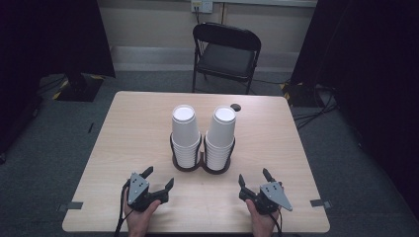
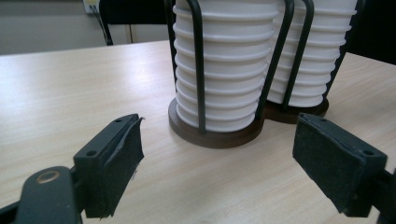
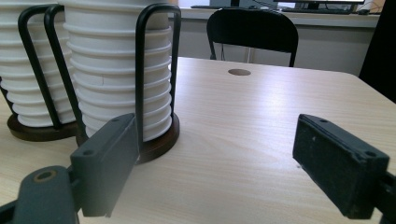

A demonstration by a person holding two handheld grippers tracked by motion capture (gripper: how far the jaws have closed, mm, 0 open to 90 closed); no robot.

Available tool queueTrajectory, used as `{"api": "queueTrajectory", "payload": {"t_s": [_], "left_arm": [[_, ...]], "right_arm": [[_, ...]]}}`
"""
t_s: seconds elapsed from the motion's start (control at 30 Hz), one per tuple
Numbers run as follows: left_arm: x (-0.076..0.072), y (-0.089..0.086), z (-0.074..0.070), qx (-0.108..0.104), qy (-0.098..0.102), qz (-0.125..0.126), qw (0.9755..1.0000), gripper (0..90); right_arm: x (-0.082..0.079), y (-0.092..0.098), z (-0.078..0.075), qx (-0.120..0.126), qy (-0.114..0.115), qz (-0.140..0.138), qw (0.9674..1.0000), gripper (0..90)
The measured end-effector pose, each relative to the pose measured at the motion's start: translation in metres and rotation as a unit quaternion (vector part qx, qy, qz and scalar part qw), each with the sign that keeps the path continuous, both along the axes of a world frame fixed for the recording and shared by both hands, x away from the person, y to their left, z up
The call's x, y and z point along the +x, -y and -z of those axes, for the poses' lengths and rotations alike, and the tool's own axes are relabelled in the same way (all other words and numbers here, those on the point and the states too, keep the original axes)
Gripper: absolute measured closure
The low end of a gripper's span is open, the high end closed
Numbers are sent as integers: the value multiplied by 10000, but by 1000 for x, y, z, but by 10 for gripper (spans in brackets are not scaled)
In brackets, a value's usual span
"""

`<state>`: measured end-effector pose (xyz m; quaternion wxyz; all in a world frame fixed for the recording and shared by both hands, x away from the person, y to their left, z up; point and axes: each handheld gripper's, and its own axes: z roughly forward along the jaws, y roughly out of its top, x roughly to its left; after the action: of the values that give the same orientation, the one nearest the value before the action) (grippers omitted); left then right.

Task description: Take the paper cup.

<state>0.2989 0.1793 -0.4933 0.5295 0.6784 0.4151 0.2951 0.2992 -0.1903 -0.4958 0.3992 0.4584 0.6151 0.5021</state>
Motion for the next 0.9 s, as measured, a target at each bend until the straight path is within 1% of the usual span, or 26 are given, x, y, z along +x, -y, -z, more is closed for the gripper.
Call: {"api": "queueTrajectory", "payload": {"t_s": [0.03,0.07,0.1,0.13,0.17,0.2,0.3,0.33,0.47,0.53,0.57,0.6,0.67,0.8,0.87,0.9], "left_arm": [[0,0,0,0,0,0,10000,159],[-1,1,0,72,-6,0,10000,159],[-1,1,-1,47,-18,-4,10000,160],[-1,1,-2,-33,-34,-14,10000,160],[-1,1,-2,-175,-62,20,9998,161],[-1,1,-3,-204,-57,77,9997,161],[-2,6,-5,-111,-49,105,9999,164],[-2,7,-6,-98,-31,165,9998,164],[-2,13,-10,-81,5,250,9997,175],[-3,15,-11,-125,-4,322,9994,179],[-4,15,-12,-102,23,343,9994,184],[-5,16,-13,-157,50,349,9993,186],[-6,17,-15,-200,103,335,9992,186],[-7,19,-22,-219,77,440,9988,187],[-6,21,-24,-159,107,496,9986,187],[-6,23,-25,-172,115,525,9984,187]], "right_arm": [[0,0,0,0,0,0,10000,145],[0,-1,0,-50,-23,17,10000,148],[1,-2,0,-71,-58,-13,10000,149],[1,-2,0,-83,-76,18,9999,149],[2,-2,0,-63,-82,4,9999,150],[1,-1,0,-33,-84,-15,10000,156],[1,0,0,27,-88,-16,10000,160],[1,0,0,42,-94,-31,9999,162],[1,0,0,56,-87,-28,9999,161],[1,0,0,62,-101,-51,9999,154],[1,0,0,71,-111,-37,9999,153],[1,0,0,63,-87,-10,9999,152],[1,0,0,59,-87,-18,9999,152],[1,0,0,51,-108,-50,9999,153],[1,0,-1,60,-136,-62,9999,153],[1,0,-1,60,-136,-62,9999,153]]}}
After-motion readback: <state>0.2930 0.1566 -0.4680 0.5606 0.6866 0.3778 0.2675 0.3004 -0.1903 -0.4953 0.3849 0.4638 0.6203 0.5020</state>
